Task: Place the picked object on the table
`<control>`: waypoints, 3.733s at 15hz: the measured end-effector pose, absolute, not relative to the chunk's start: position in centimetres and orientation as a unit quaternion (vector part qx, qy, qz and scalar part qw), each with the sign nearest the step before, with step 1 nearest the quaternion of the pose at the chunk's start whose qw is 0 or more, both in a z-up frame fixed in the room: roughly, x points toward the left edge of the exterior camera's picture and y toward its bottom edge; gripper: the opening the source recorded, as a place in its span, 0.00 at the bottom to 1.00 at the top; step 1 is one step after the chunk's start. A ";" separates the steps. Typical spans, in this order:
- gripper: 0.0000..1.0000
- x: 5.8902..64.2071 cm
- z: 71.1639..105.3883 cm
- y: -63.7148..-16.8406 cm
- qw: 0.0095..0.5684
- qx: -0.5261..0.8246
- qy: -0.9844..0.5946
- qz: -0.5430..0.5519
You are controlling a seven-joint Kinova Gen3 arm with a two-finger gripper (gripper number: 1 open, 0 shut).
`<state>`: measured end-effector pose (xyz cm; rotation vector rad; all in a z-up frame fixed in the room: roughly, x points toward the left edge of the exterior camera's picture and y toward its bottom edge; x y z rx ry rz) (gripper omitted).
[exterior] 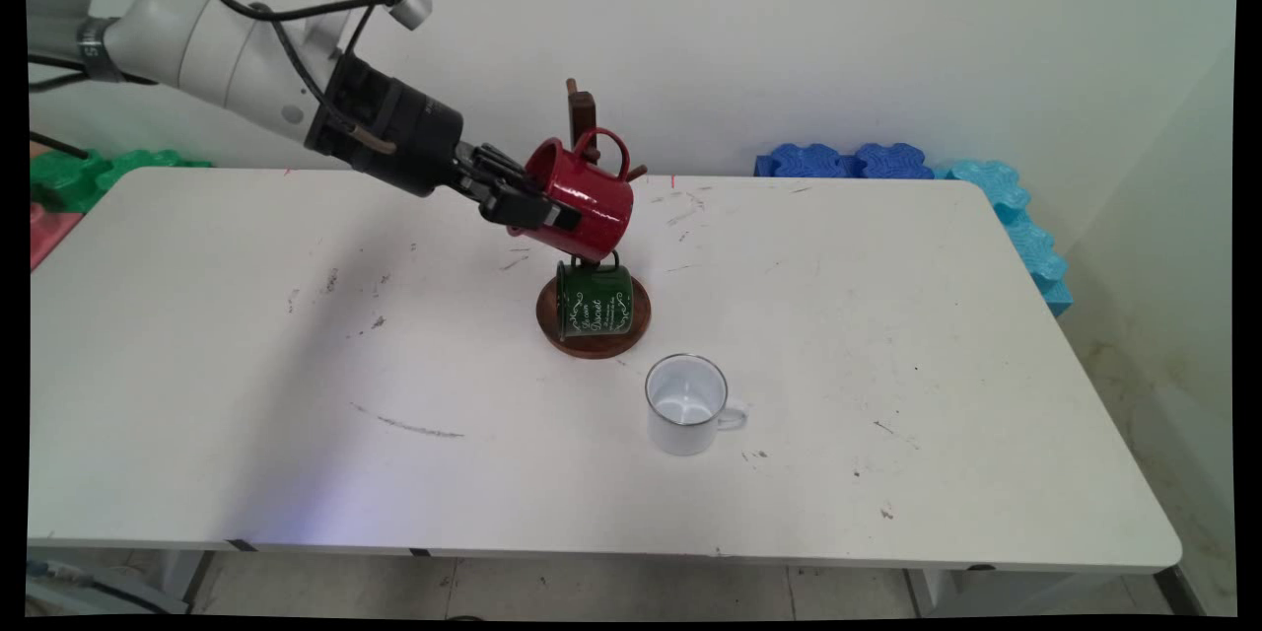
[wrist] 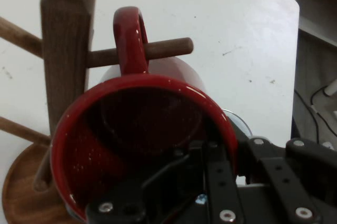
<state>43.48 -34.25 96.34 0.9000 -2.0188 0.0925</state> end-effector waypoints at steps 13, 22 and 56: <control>0.00 43.2 98.0 -32.7 0.451 0.336 -0.826 0.035; 0.00 43.1 99.2 -30.8 0.452 0.318 -0.833 0.028; 0.00 55.6 95.7 -30.9 0.271 0.268 -0.918 0.110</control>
